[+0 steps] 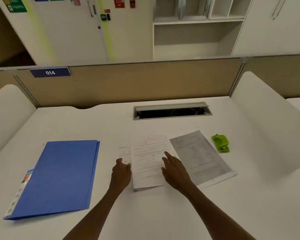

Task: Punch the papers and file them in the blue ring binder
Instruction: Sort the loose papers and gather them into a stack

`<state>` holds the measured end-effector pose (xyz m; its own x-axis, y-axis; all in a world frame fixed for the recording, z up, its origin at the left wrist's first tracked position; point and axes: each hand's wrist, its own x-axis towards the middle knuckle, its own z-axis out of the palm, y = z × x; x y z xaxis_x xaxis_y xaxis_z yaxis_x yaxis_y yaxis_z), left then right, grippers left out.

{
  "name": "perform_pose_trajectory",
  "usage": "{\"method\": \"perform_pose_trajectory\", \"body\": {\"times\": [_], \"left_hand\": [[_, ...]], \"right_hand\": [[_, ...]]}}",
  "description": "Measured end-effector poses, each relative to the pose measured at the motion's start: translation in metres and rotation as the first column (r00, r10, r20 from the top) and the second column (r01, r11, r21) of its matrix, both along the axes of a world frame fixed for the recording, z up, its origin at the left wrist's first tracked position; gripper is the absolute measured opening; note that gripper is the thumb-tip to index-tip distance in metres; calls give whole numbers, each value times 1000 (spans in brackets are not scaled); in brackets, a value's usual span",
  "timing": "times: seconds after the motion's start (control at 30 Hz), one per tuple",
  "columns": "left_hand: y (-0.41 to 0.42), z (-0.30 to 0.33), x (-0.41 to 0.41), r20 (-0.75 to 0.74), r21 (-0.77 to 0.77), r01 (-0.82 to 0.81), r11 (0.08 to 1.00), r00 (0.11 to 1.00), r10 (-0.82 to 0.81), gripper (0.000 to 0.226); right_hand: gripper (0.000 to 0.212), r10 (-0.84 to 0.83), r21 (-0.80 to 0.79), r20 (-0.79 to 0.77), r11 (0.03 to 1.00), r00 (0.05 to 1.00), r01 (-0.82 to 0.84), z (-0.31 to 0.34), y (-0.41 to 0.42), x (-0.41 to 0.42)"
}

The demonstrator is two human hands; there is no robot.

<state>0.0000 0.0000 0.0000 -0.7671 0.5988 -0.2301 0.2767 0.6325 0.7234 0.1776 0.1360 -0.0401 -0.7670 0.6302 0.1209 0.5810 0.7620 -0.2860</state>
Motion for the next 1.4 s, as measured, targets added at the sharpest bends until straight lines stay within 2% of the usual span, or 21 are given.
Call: {"method": "perform_pose_trajectory", "body": {"times": [0.17, 0.3, 0.37, 0.4, 0.67, 0.8, 0.9, 0.97, 1.07, 1.17, 1.27, 1.4], "left_hand": [[2, -11, -2, 223, 10, -118, 993, 968, 113, 48], [7, -21, -10, 369, 15, -184, 983, 915, 165, 43], [7, -18, -11, 399, 20, -171, 985, 905, 149, 19], [7, -17, -13, 411, 31, -142, 989, 904, 117, 15], [15, -23, -31, 483, 118, -80, 990, 876, 13, 20], [13, -26, -37, 426, 133, -50, 990, 905, -11, 20], [10, -25, -39, 340, 146, -22, 989, 940, -29, 3], [8, -26, -42, 300, 148, -17, 989, 954, -28, 14], [4, -27, -47, 279, 145, -22, 989, 960, -20, 15], [0, -29, -50, 285, 135, -14, 991, 958, -25, 15], [-3, -33, -53, 364, 107, -1, 994, 931, -38, 7], [-3, -37, -57, 396, 80, 43, 996, 915, -71, 15]], "right_hand": [[46, -2, -60, 121, 998, 993, 9, -12, -17, 0], [46, -24, -20, 157, 999, 987, 28, -17, -27, -2], [46, -41, -7, 163, 999, 986, 43, -18, -31, -3], [46, -44, -9, 159, 999, 986, 46, -18, -31, -4], [48, -30, -77, 149, 996, 988, 42, -7, -45, -9], [44, -4, -116, 126, 993, 992, 19, 1, -45, -10], [39, -110, -174, 11, 978, 994, 110, 6, -35, -10], [35, -243, -183, -53, 956, 969, 230, 8, -21, -5], [32, -476, -207, -97, 869, 874, 450, 14, 6, 11], [32, -607, -209, -79, 786, 791, 582, 20, 33, 32], [36, -692, -203, -15, 708, 721, 676, 22, 58, 52], [51, -780, -158, 91, 602, 619, 782, 25, 83, 74]]}}
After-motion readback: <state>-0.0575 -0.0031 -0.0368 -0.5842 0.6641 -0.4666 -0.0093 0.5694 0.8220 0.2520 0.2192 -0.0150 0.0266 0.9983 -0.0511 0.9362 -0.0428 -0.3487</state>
